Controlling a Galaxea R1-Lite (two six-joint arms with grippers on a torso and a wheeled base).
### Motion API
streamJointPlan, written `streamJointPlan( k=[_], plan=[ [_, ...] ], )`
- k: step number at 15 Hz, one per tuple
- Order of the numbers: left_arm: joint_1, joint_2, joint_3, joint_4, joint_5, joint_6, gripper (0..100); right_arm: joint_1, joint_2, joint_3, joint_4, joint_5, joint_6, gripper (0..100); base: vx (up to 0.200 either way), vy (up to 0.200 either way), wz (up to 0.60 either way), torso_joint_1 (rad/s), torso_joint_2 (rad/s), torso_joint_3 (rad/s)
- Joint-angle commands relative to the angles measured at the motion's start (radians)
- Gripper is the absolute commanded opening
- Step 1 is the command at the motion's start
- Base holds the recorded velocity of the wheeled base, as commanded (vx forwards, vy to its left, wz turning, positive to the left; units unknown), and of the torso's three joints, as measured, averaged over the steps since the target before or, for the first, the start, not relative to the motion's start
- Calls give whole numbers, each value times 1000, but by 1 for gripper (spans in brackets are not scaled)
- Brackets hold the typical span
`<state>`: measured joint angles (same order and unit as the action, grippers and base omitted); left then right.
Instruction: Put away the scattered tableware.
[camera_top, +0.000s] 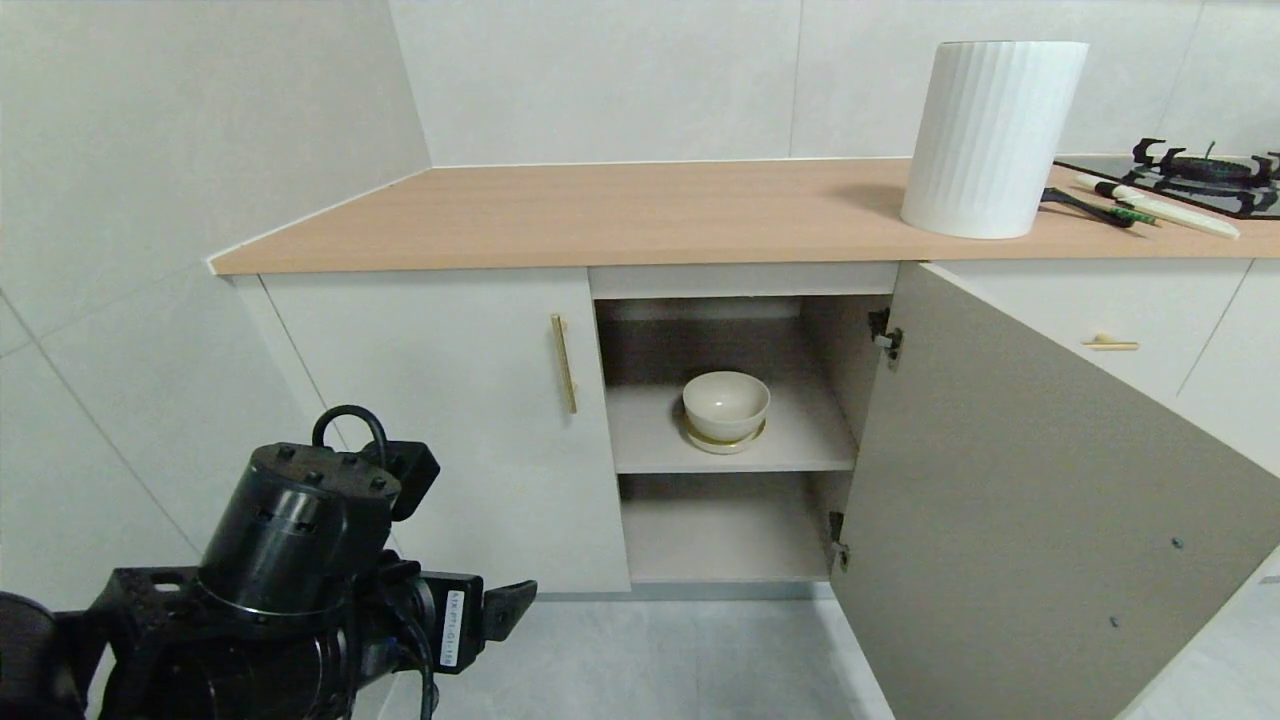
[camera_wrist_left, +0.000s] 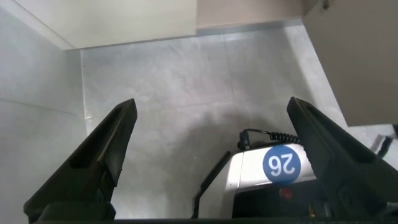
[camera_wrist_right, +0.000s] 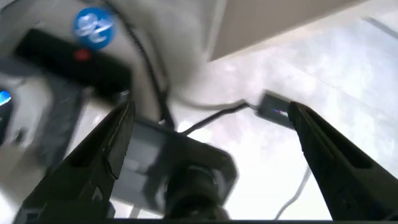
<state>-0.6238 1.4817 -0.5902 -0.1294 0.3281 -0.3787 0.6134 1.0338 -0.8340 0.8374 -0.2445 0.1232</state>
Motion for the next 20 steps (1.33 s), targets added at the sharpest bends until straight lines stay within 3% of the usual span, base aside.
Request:
streamJointPlan(
  k=[1, 5, 9, 13, 15, 17, 20],
  plan=[
    [-1, 2, 0, -1, 0, 0, 100, -75, -9, -8, 0, -42, 0, 100, 0, 0, 0, 0, 0, 0],
    [-1, 8, 0, -1, 0, 0, 100, -225, -3, -28, -9, -44, -88, 100, 0, 0, 0, 0, 0, 0],
    [-1, 8, 1, -1, 0, 1, 100, -236, -12, -25, 0, -44, -94, 100, 0, -150, 0, -3, 2, 2],
    [-1, 6, 1, -1, 0, 1, 100, -264, -5, -22, 2, -49, -99, 100, 0, 0, 0, 0, 0, 0],
    [-1, 6, 1, -1, 0, 1, 100, -337, 3, -19, 0, -49, -146, 100, 0, 0, 0, 0, 0, 0],
    [-1, 8, 1, -1, 0, 1, 100, -489, 32, -22, -18, -49, -228, 100, 0, 0, 0, 0, 0, 0],
    [-1, 8, 0, -1, 0, 1, 100, -606, 54, -16, -100, -44, -278, 100, 0, 0, 0, 0, 0, 0]
  ],
)
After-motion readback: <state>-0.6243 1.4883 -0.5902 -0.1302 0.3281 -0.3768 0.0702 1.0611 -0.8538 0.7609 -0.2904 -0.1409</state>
